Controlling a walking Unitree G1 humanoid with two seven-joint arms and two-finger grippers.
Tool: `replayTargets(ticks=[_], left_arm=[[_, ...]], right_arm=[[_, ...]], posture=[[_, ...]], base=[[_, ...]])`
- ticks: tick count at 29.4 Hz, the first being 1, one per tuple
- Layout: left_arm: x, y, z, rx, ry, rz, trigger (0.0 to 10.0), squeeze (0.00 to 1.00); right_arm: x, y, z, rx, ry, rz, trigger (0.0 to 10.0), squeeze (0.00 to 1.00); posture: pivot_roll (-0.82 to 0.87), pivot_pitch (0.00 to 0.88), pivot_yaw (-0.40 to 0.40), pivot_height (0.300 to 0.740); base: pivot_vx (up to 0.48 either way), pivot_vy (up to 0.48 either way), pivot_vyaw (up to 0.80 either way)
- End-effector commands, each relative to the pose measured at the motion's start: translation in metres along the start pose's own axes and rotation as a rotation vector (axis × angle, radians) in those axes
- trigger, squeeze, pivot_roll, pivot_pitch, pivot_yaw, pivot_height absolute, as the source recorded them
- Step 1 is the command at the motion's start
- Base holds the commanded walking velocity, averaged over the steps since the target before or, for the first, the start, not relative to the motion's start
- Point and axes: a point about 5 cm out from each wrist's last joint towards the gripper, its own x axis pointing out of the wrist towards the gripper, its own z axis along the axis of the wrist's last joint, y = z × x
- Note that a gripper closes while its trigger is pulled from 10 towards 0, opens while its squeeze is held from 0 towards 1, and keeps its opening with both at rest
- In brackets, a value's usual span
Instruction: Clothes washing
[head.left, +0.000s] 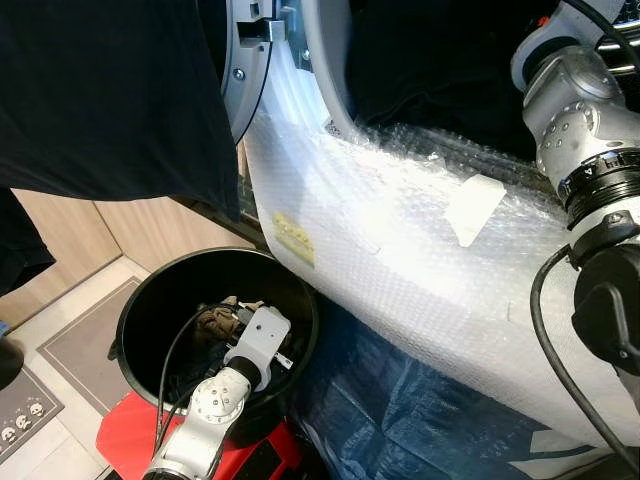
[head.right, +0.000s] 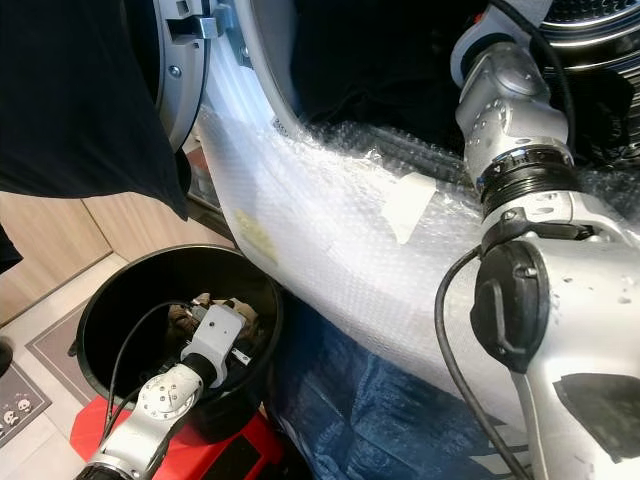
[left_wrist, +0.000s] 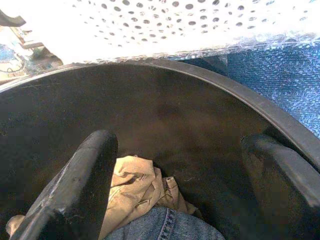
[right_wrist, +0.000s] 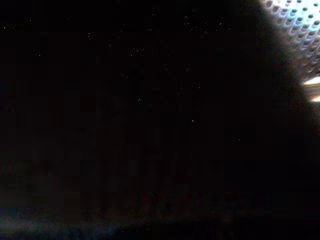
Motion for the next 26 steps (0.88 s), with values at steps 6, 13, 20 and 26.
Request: replayTargets(ticks=[6, 13, 20, 26], left_arm=[[-0.003, -0.008, -0.008, -0.004, 0.044, -0.029, 10.0, 0.0], [-0.004, -0.005, -0.01, -0.003, 0.049, -0.023, 10.0, 0.0], [-0.005, -0.005, -0.011, -0.003, 0.049, -0.023, 10.0, 0.0], [-0.004, -0.005, -0.011, -0.004, 0.05, -0.022, 10.0, 0.0]], right_arm=[[-0.004, -0.007, 0.014, -0.018, -0.062, 0.012, 10.0, 1.0], [-0.015, -0.01, -0.001, -0.035, -0.039, 0.037, 10.0, 1.0], [-0.034, -0.008, -0.003, 0.027, -0.042, 0.066, 10.0, 1.0], [-0.05, -0.006, 0.013, 0.01, -0.108, 0.089, 10.0, 0.0]], posture=[[0.03, 0.111, -0.045, 0.74], [0.03, 0.104, -0.047, 0.74], [0.03, 0.096, -0.047, 0.74], [0.03, 0.1, -0.042, 0.74]], base=[[0.0, 0.0, 0.0], [0.0, 0.0, 0.0], [0.0, 0.0, 0.0], [0.0, 0.0, 0.0]])
